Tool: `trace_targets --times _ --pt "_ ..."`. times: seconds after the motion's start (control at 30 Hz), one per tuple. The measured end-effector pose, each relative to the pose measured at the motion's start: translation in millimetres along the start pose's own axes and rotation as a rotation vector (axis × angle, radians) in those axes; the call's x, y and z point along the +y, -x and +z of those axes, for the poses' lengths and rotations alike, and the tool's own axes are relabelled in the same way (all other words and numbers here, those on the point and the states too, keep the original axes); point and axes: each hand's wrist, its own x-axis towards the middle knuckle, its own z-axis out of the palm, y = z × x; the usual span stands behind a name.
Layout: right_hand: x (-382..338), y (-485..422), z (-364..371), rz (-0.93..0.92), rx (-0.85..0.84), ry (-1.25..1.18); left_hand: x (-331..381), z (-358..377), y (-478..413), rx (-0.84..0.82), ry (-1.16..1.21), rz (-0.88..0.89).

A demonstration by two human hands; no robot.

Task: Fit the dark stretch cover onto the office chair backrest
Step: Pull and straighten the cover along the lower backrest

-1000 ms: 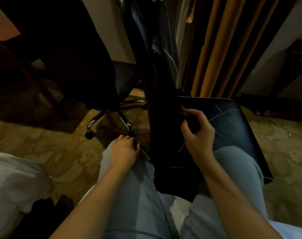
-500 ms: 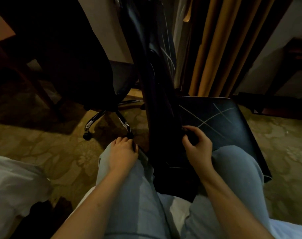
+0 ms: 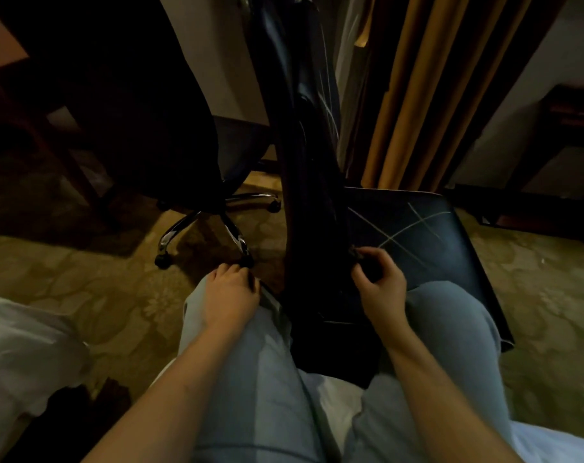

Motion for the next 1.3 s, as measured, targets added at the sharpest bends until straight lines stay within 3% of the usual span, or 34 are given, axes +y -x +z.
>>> trace_targets --times 0.2,0.5,0.6,0.87,0.97,1.17,1.3 --pt "-6 -4 -1 0.025 0.008 0.047 -1 -1 -2 -0.028 -0.004 0.007" --pt "-96 -24 1 -0.343 0.014 -0.081 -8 3 -1 -0.037 0.045 0.033" --pt "-77 -19 4 -0.293 0.037 -0.072 -11 4 -1 -0.033 0.023 0.037" --pt "4 5 4 0.094 0.033 0.002 -5 6 -1 -0.032 -0.026 0.0" --pt "-12 -3 3 0.032 0.037 0.028 -8 7 -2 -0.042 -0.014 0.01" --pt "-82 -25 1 -0.261 0.012 -0.048 -11 6 -3 -0.041 0.016 0.027" --pt "-67 -16 5 -0.23 0.042 -0.082 -11 5 -3 -0.037 0.013 0.034"
